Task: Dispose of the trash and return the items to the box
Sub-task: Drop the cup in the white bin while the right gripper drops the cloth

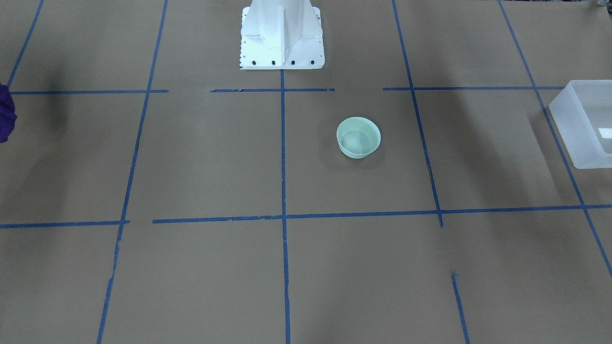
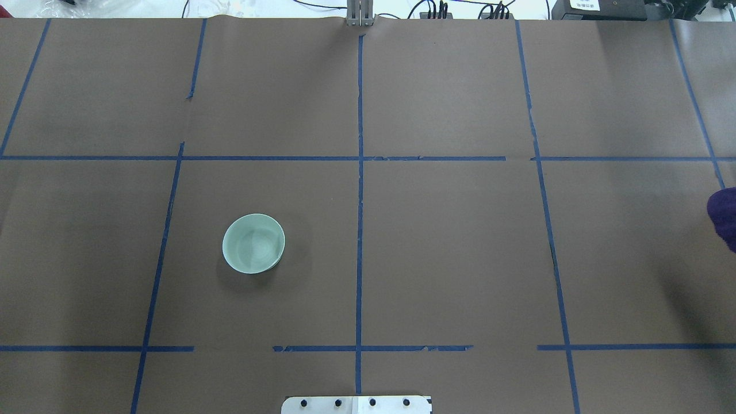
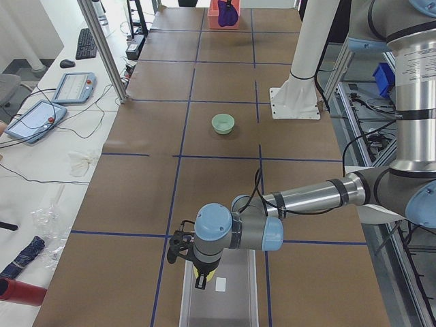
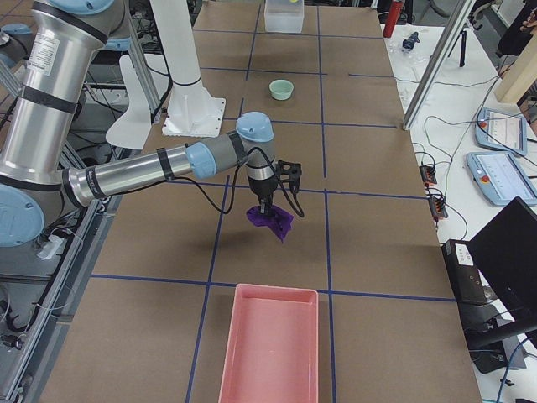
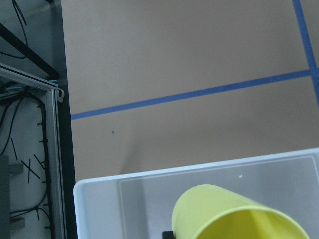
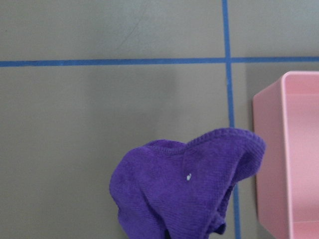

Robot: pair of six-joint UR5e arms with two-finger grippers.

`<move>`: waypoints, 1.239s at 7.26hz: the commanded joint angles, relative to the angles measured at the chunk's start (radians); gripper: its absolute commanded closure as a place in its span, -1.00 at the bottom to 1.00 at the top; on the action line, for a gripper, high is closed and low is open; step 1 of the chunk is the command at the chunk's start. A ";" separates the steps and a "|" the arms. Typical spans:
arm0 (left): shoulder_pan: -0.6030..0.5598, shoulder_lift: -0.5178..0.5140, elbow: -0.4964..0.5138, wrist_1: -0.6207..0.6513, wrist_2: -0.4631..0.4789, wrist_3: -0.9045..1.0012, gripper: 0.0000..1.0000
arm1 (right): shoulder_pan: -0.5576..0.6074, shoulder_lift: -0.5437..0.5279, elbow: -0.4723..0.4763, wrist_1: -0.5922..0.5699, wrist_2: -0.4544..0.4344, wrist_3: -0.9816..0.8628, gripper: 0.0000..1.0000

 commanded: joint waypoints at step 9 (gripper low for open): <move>0.184 0.015 0.057 -0.223 -0.126 -0.006 -1.00 | 0.347 0.044 -0.116 -0.111 -0.013 -0.563 1.00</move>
